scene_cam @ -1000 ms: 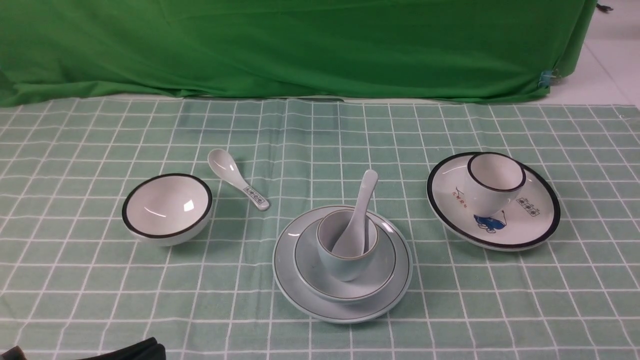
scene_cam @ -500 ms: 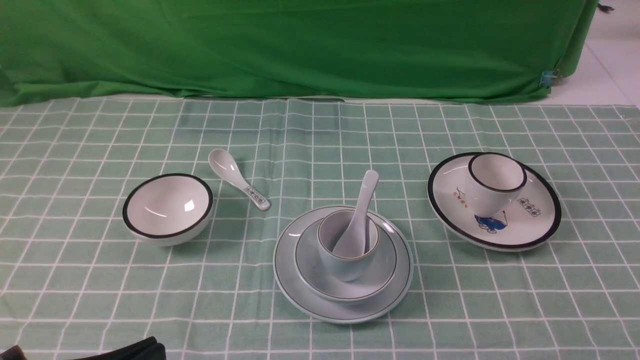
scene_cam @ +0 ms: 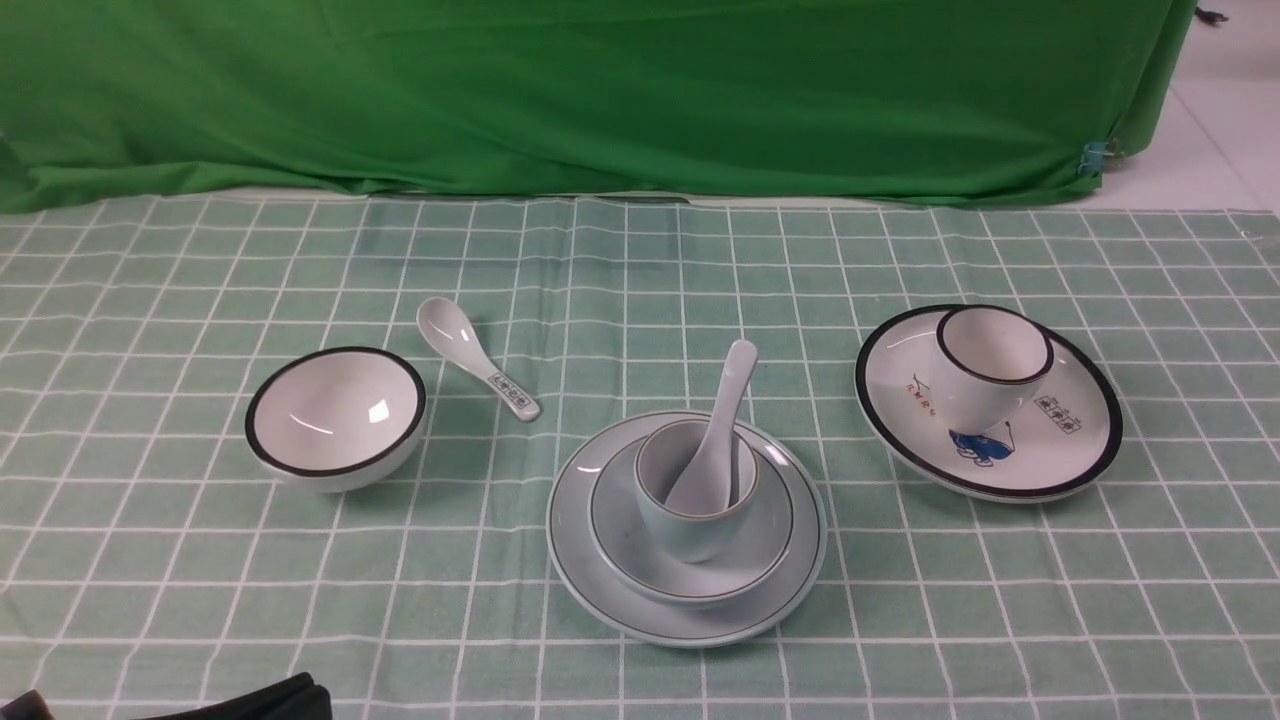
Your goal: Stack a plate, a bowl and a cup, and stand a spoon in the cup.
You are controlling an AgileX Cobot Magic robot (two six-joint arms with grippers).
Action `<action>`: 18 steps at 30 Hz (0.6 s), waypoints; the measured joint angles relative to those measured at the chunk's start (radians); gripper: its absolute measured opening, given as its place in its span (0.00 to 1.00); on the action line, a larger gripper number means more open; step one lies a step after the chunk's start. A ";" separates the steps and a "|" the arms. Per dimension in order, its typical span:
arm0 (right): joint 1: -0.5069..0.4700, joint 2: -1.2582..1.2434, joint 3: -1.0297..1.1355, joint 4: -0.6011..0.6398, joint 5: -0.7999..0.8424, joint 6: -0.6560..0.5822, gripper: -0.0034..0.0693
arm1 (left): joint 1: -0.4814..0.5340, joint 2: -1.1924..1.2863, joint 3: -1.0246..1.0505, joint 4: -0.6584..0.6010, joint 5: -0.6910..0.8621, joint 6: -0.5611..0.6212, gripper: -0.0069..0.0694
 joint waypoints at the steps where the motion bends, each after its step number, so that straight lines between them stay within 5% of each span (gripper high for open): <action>1: 0.000 0.000 0.000 0.000 0.000 0.000 0.13 | 0.000 0.000 0.000 0.000 0.000 0.000 0.11; 10: 0.000 0.000 0.000 0.000 -0.001 0.000 0.17 | 0.028 -0.002 0.000 0.010 -0.168 0.061 0.11; 18: 0.000 0.000 0.000 0.000 -0.001 0.000 0.18 | 0.348 -0.150 0.000 -0.188 -0.201 0.195 0.11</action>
